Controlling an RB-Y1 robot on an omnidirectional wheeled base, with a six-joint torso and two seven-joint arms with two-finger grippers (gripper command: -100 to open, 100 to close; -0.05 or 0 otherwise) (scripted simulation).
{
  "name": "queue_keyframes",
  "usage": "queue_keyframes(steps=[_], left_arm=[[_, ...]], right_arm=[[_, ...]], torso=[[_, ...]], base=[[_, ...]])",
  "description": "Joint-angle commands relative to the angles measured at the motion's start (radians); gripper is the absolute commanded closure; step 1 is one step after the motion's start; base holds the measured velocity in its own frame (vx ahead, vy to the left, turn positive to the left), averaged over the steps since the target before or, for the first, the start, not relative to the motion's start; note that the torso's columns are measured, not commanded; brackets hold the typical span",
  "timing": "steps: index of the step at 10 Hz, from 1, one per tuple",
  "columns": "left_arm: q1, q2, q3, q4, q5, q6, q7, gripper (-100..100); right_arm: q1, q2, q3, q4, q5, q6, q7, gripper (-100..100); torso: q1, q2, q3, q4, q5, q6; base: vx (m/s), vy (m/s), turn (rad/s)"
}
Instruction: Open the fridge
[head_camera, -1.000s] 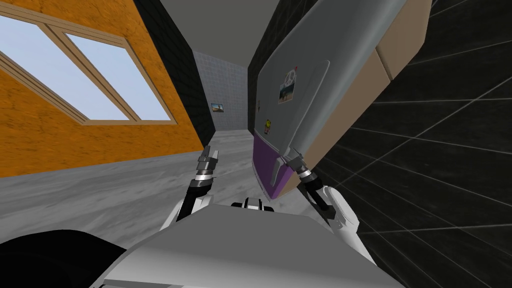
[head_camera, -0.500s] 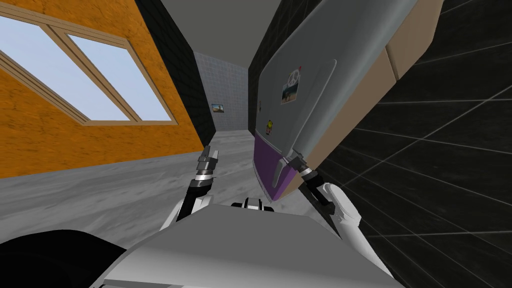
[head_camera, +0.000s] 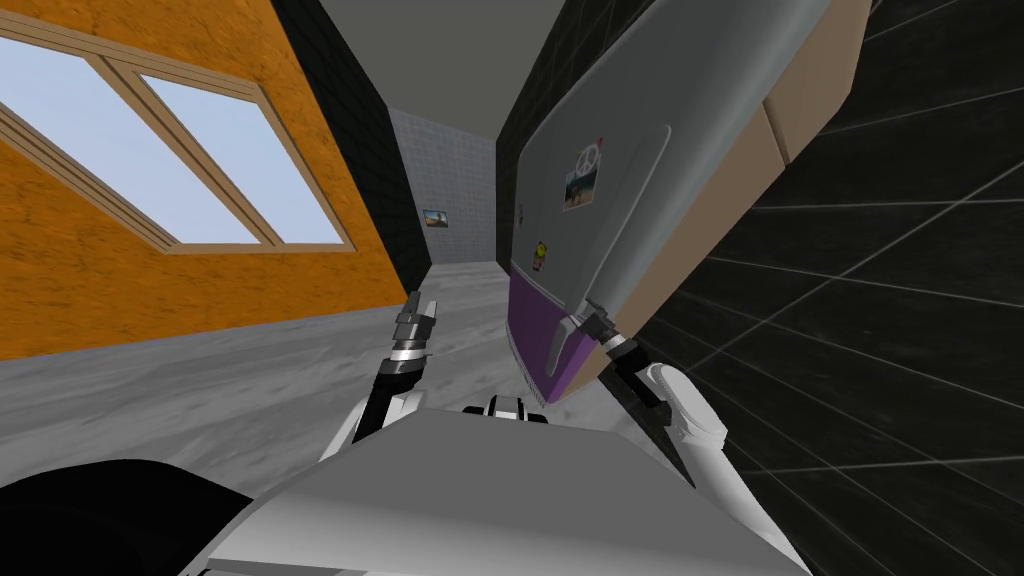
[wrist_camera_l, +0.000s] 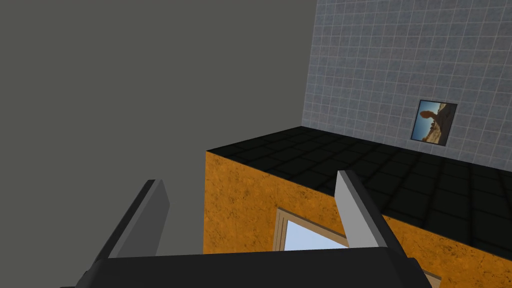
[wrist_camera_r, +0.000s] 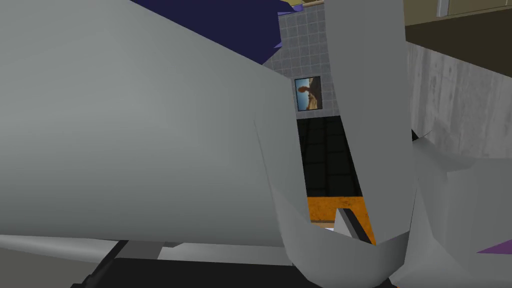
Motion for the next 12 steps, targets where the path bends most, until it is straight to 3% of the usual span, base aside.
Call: queue_keyframes(steps=[1, 2, 5, 12], left_arm=[[0.000, 0.000, 0.000, 0.000, 0.000, 0.000, 0.000, 0], [0.000, 0.000, 0.000, 0.000, 0.000, 0.000, 0.000, 0], [0.000, -0.001, 0.000, 0.000, 0.000, 0.000, 0.000, 0], [0.000, -0.001, 0.000, 0.000, 0.000, 0.000, 0.000, 0]], right_arm=[[0.002, -0.016, -0.003, -0.002, -0.001, 0.004, -0.016, -100], [0.005, -0.018, -0.004, -0.002, -0.001, 0.005, -0.020, 100], [0.030, -0.027, -0.025, -0.012, -0.024, 0.037, -0.006, 100], [0.097, -0.050, -0.070, -0.031, -0.077, 0.115, 0.027, 100]], torso=[[0.003, -0.003, -0.002, 0.002, 0.002, -0.001], [0.001, -0.002, -0.002, 0.001, 0.002, -0.002], [0.009, -0.002, 0.000, -0.004, 0.000, 0.001], [0.002, -0.008, -0.005, -0.003, 0.000, -0.006]], base=[[0.018, 0.040, -0.050], [-0.011, -0.002, -0.034], [0.018, 0.281, -0.147], [-0.016, 0.335, -0.099]])
